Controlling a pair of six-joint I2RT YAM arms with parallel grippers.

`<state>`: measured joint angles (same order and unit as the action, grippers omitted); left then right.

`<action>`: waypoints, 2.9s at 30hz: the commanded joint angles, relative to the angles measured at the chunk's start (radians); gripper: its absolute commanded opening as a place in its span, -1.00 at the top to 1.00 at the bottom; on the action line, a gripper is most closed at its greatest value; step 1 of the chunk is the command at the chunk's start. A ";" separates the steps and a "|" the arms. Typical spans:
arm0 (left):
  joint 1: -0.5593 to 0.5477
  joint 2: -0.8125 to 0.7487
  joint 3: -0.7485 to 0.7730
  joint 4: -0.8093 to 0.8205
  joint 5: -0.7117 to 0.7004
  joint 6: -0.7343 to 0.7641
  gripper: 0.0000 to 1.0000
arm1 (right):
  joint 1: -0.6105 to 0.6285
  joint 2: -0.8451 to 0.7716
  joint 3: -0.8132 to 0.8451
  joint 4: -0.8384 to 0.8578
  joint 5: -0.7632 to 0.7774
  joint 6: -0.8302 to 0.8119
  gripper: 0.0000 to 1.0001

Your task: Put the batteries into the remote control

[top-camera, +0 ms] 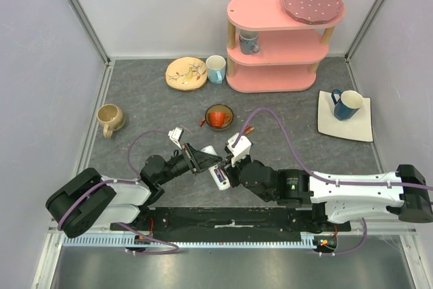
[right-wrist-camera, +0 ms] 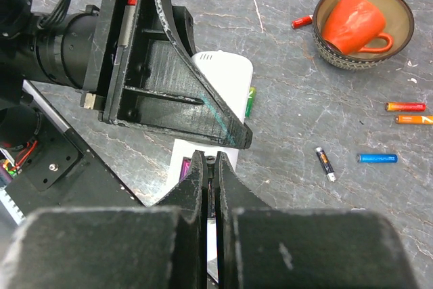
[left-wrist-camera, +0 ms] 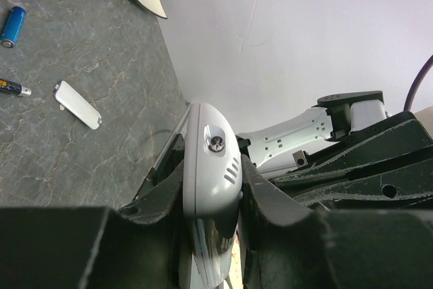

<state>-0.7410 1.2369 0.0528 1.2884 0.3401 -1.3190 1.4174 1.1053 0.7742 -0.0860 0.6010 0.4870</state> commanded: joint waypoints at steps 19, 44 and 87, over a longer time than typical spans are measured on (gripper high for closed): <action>-0.001 -0.020 0.035 0.258 -0.032 -0.034 0.96 | 0.031 0.024 -0.016 0.062 0.031 0.038 1.00; -0.001 -0.122 0.065 0.166 -0.047 0.001 0.96 | 0.031 0.067 0.002 -0.083 0.059 0.157 0.96; -0.001 -0.102 0.051 0.103 -0.023 0.030 0.96 | 0.032 0.008 0.106 -0.221 0.190 0.200 0.03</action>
<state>-0.7414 1.1435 0.0795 1.2377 0.2920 -1.2953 1.4563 1.1389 0.8612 -0.2344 0.6758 0.6796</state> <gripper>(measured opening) 0.325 0.480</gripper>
